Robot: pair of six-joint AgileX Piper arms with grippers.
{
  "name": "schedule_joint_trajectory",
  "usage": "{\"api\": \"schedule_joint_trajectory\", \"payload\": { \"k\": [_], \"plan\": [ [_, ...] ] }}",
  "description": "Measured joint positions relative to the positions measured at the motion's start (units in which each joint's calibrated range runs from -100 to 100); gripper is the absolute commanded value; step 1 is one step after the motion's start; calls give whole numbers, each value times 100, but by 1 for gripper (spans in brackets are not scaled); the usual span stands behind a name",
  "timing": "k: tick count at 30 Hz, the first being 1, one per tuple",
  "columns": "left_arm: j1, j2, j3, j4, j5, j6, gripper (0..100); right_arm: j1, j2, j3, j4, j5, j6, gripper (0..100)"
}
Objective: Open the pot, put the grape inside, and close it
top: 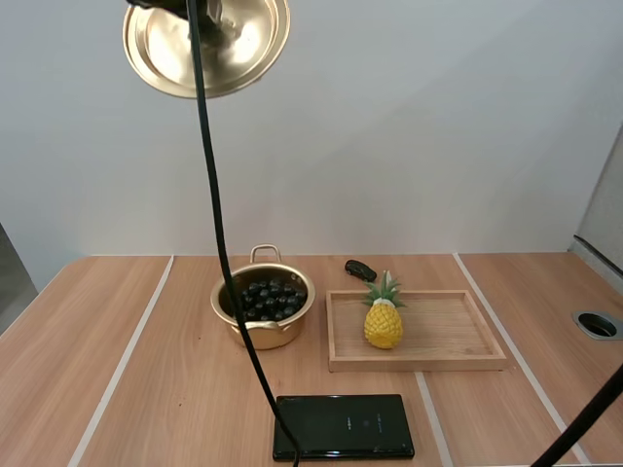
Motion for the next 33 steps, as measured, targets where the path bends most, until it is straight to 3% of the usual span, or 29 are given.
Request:
{"api": "schedule_joint_trajectory", "payload": {
  "k": [11, 20, 33],
  "plan": [
    [0, -1237, 2766, -39, -2097, 163, 0, 0, -27, 0, 0, 118, 0, 0],
    [0, -1146, 4283, -480, -3157, 719, 0, 0, -27, 0, 0, 255, 0, 0],
    [0, 160, 4583, -693, -3632, 1186, 0, 0, -342, 0, 0, 393, 33, 0]
  ]
}}
